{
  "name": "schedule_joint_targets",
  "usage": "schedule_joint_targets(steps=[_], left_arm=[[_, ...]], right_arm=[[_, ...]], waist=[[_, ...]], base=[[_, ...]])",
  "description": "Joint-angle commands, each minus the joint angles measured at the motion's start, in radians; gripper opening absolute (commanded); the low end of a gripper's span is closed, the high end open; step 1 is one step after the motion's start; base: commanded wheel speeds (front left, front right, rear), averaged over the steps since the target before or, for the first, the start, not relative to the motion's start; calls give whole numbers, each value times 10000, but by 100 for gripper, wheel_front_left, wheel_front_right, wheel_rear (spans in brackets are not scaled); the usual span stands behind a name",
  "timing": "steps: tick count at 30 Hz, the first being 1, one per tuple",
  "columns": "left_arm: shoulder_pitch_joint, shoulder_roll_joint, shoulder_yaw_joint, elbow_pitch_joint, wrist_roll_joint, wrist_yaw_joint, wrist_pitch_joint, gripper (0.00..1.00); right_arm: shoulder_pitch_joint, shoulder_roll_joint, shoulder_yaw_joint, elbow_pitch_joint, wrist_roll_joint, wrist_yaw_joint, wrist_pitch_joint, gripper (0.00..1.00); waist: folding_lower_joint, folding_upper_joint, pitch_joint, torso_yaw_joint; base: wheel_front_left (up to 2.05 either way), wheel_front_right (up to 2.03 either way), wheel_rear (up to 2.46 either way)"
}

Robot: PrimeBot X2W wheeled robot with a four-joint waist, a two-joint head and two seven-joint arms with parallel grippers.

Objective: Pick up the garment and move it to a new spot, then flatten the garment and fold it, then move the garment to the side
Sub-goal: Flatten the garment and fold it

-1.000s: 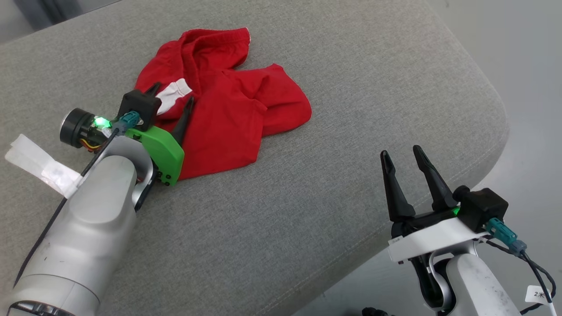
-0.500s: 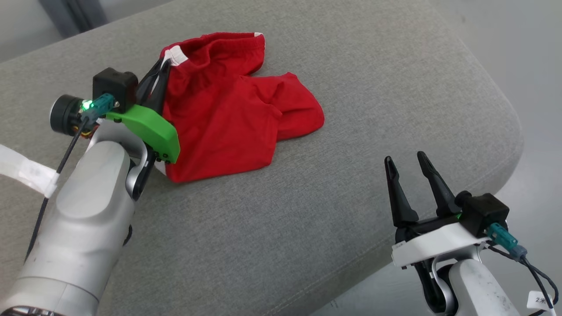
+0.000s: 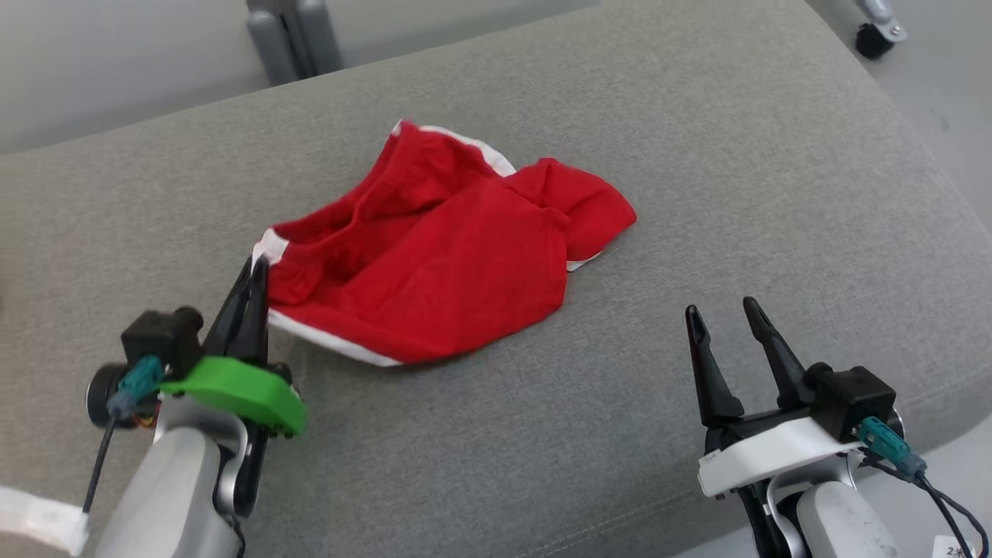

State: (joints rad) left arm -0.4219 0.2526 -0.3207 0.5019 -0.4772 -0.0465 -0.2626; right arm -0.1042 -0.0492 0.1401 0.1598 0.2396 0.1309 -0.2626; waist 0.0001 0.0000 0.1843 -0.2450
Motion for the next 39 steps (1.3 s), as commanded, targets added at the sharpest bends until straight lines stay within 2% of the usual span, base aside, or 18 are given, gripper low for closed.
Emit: schedule_joint_targets(steps=[1, 9, 14, 17, 18, 19, 20, 32, 39], left_arm=[[581, -52, 232, -256, -65, 132, -31, 0], [3141, -539, 1482, -1504, -295, 627, -31, 0], [4133, -971, 1875, -1873, -239, 649, -32, 0], [4332, -1147, 1888, -1784, -64, 501, -30, 0], [4329, -1191, 1908, -1769, 16, 467, -32, 10], [4254, -1279, 1913, -1810, 139, 437, -32, 84], [4185, -1316, 1926, -1850, 235, 410, -32, 100], [3423, -1443, 2375, -2421, 1592, -162, -20, 100], [3525, -1559, 2580, -2373, 2142, -382, -21, 100]], right_arm=[[155, -20, -20, 19, -72, -5, -34, 100], [242, -24, -101, 55, -177, -5, -34, 100], [313, -17, -154, 86, -268, -3, -34, 100], [359, -23, -201, 118, -277, -5, -34, 100], [351, -21, -193, 125, -288, -3, -34, 100], [347, -20, -203, 134, -294, -3, -34, 100], [355, -23, -215, 146, -297, -3, -34, 100], [265, -20, 89, 467, -420, -3, -34, 100], [-111, -201, 708, 1321, -497, -3, -32, 100]], waist=[[-1, 0, -458, 600], [-1, 0, -538, 932], [-1, 0, -623, 1139], [-1, 0, -707, 1294], [-1, 0, -735, 1335], [-1, 0, -785, 1401], [-1, 0, -820, 1444], [-1, 0, -1091, 1911], [-1, 0, -1148, 2334]], base=[[0, 0, 0], [0, 0, 0], [0, 0, 0], [0, 0, 0], [0, 0, 0], [0, 0, 0], [0, 0, 0], [0, 0, 0], [0, 0, 0]])
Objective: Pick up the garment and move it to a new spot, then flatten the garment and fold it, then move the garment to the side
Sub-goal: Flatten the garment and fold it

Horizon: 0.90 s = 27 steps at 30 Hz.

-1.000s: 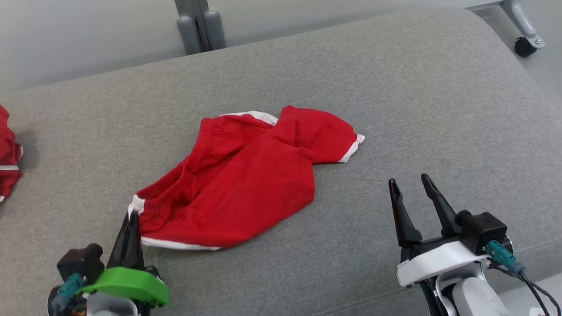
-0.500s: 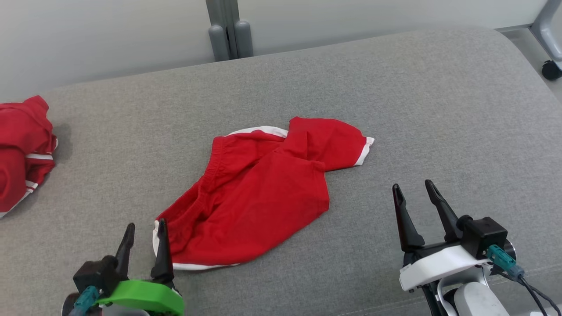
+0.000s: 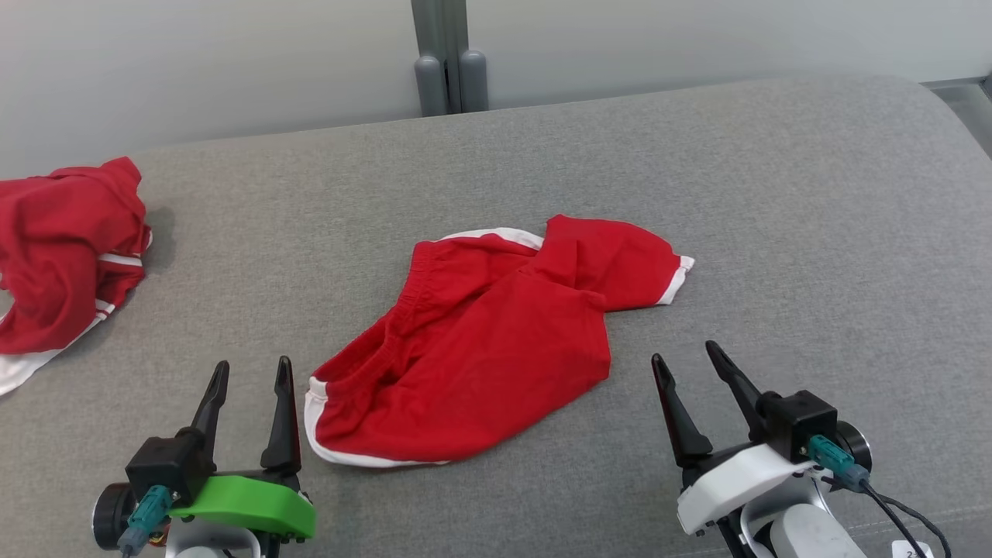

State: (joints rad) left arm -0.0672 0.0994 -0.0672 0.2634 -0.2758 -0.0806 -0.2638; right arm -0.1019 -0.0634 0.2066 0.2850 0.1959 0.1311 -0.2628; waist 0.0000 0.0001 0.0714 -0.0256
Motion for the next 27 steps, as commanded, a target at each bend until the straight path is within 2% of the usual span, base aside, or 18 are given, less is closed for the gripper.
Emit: schedule_joint_targets(steps=[1, 15, 20, 22, 27], left_arm=[[-6, -39, 67, 11, 168, -76, -8, 100], [-222, -371, 5, 53, 469, -347, -9, 100], [-246, -412, -66, 72, 486, -404, -9, 100], [-250, -430, -52, 90, 508, -407, -9, 100], [-155, -454, 80, 120, 519, -433, -9, 100]], right_arm=[[-247, -84, 151, 232, -24, -7, -32, 100], [-1831, -346, 894, 3282, 206, -7, -30, 100], [-2196, -326, 1095, 4135, 378, -7, -32, 100], [-2327, -305, 1265, 4446, 567, -7, -32, 0], [-2502, -356, 1396, 4397, 974, -7, -32, 0]], waist=[[0, -1, -21, 237], [0, -1, 252, 1666], [0, -1, 400, 1934], [0, -1, 442, 1946], [0, -1, 356, 1646]], base=[[0, 0, 0], [0, 0, 0], [0, 0, 0], [0, 0, 0], [0, 0, 0]])
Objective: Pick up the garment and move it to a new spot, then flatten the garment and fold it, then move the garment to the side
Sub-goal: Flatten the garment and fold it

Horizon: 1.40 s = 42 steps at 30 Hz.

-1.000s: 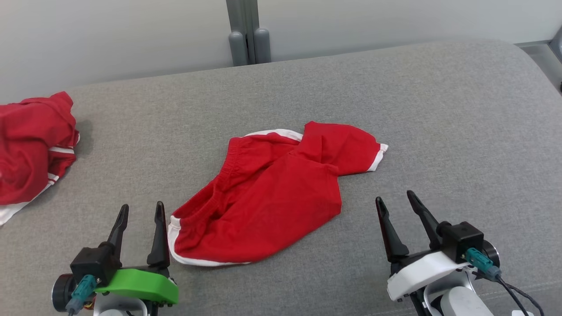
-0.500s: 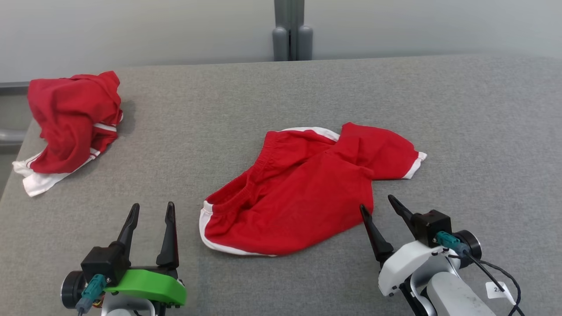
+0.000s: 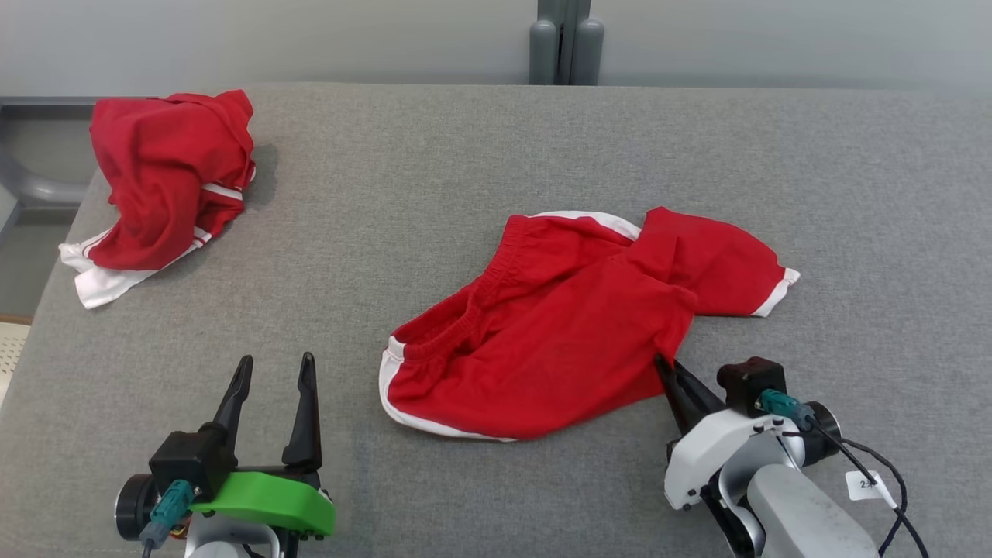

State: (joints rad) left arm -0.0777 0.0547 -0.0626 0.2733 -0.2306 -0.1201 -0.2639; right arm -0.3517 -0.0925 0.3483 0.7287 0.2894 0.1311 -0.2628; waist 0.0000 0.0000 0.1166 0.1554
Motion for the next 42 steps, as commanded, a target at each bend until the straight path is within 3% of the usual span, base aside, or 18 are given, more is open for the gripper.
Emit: schedule_joint_targets(steps=[1, 12, 22, 28, 33, 42], left_arm=[[-26, -11, 47, 23, 62, -41, -7, 100], [222, -34, 136, 27, 17, -72, -7, 100], [402, -37, 75, 8, -169, 22, -7, 100], [383, -37, 72, 2, -216, 28, -7, 100], [297, -38, 21, 65, -267, 20, -7, 100], [86, -35, -256, 133, -299, 55, -7, 100]], right_arm=[[59, -64, -75, -132, 169, -7, -30, 0], [1370, -690, -679, -2022, 515, -10, -32, 0], [3230, -1305, -1770, -3196, 538, -10, 144, 0], [3780, -1349, -2147, -4003, 762, -10, 541, 0], [3298, -1190, -1939, -4455, 810, -10, 728, 0], [1550, -1380, -1368, -3078, 514, -10, 930, 0]], waist=[[0, 0, -140, -256], [0, 0, -601, -1493], [0, 0, -676, -2052], [0, 0, -684, -2099], [0, 0, -714, -1956], [0, 0, -714, -1179]], base=[[0, 0, 0], [0, 0, 0], [0, 0, 0], [0, 0, 0], [0, 0, 0], [0, 0, 0]])
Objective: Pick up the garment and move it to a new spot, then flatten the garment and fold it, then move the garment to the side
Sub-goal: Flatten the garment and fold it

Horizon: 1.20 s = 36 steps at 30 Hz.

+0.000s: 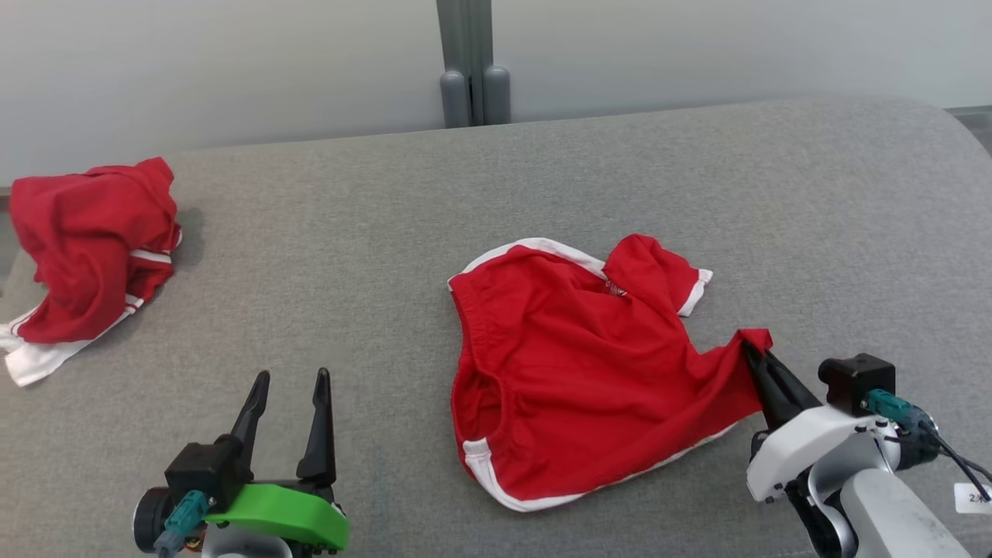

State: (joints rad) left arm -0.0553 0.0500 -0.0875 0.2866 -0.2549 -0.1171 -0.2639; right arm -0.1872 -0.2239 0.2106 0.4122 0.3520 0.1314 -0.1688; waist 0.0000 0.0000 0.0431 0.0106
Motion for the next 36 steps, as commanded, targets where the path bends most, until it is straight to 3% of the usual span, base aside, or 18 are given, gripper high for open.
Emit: schedule_joint_targets(steps=[1, 11, 19, 20, 21, 26, 36], left_arm=[[-165, 13, -50, 16, -65, 17, -7, 100], [-328, 14, -386, 103, -207, -14, -7, 100], [-509, 14, -561, 55, -237, 33, -7, 100], [-524, 14, -570, 55, -237, 49, -7, 100], [-542, 14, -567, 51, -245, 52, -7, 100], [-509, 14, -593, 69, -281, 94, -7, 100], [-235, 13, -317, 12, -111, 131, -7, 100]], right_arm=[[-338, -82, 52, 384, -151, -14, -79, 0], [-2254, -100, -86, 3377, -308, -14, -642, 0], [-3469, -15, -167, 4825, -466, -14, -929, 0], [-3556, 24, -176, 4934, -480, -14, -948, 32], [-3637, 82, -169, 5044, -482, -14, -962, 100], [-3570, 186, -293, 4839, -452, -14, -971, 100], [-1808, 301, -763, 2079, -585, -14, -966, 100]], waist=[[0, 0, 32, 401], [0, 0, 318, 1187], [0, 0, 552, 1406], [0, 0, 567, 1395], [0, 0, 581, 1361], [0, 0, 529, 1059], [0, 0, 226, 155]], base=[[0, 0, 0], [0, 0, 0], [0, 0, 0], [0, 0, 0], [0, 0, 0], [0, 0, 0], [0, 0, 0]])
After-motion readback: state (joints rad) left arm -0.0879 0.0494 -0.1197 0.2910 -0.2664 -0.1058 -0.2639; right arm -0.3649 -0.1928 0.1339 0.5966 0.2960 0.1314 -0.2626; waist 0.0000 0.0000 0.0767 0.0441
